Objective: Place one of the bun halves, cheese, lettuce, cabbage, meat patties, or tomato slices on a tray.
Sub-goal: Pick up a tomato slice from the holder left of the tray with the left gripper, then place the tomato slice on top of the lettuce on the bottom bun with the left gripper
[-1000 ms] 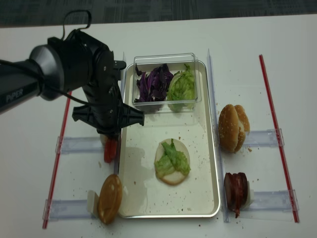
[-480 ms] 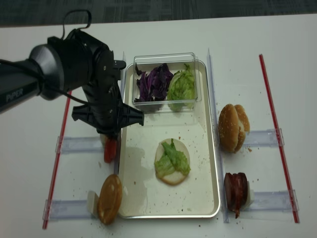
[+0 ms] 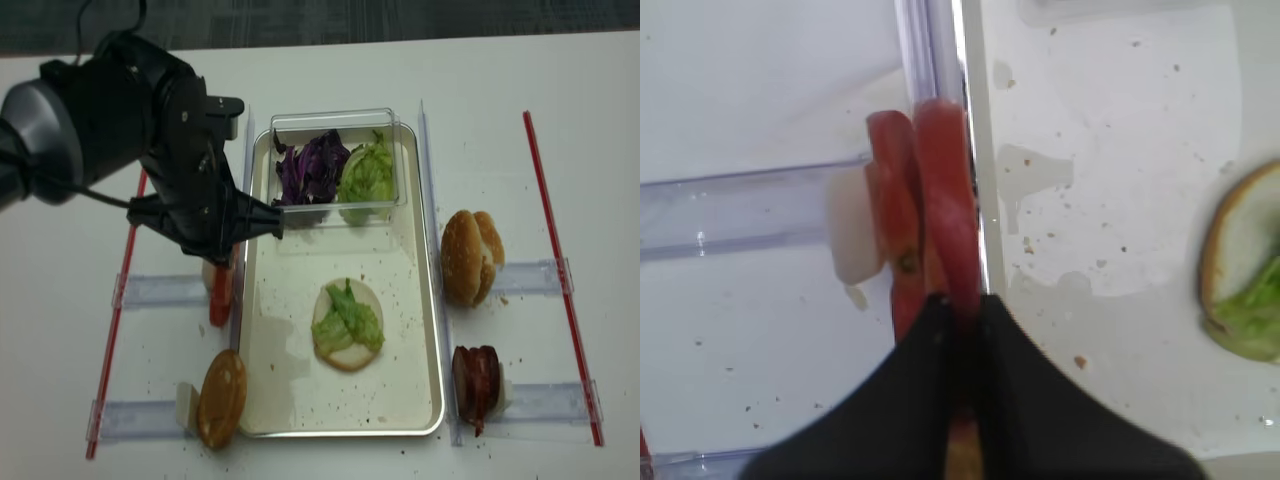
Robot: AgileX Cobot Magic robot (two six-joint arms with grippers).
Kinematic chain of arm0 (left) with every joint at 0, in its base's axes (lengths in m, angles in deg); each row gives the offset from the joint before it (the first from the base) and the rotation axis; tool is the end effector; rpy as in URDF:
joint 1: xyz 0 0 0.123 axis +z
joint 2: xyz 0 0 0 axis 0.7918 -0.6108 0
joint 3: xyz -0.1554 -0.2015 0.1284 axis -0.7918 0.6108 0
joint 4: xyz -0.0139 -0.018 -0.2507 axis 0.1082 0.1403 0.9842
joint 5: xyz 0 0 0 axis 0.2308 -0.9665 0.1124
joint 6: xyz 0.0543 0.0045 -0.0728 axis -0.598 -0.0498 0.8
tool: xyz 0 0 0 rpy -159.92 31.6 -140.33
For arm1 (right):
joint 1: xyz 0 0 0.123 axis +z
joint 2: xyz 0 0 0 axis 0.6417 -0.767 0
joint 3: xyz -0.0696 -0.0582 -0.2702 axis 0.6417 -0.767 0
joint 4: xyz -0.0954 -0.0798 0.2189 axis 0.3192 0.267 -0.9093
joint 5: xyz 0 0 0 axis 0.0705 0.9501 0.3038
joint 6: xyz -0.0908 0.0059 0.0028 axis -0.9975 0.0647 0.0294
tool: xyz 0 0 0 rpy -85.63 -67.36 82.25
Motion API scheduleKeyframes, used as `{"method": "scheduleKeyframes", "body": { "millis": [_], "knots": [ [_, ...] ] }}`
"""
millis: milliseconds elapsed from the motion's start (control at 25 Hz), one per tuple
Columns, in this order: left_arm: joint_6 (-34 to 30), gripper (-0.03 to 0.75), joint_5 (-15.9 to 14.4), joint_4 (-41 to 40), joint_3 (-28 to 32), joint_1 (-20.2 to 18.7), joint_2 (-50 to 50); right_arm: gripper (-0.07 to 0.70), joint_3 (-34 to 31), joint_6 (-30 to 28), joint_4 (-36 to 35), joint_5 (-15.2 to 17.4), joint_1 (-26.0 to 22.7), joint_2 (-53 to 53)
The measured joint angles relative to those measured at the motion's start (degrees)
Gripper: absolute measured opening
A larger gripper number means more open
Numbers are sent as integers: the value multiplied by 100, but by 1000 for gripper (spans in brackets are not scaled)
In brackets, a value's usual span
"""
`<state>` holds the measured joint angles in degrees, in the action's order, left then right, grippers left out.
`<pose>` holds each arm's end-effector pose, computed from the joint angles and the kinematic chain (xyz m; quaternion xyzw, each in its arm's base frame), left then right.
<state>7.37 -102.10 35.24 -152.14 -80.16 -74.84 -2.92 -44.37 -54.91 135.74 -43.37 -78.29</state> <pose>0.2782 -0.1405 0.2353 0.0346 0.9956 -0.0079 0.0868 -0.0078 0.0121 0.2664 -0.0099 0.8703 0.0376 0.4910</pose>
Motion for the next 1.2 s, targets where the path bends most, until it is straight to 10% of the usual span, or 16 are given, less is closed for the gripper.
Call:
{"method": "scheduleKeyframes", "body": {
  "millis": [1200],
  "knots": [
    [-4470, 20, -624, 5188, 0, 0, 207, 176, 0, 15, 0, 0, 0, 0]
  ]
}}
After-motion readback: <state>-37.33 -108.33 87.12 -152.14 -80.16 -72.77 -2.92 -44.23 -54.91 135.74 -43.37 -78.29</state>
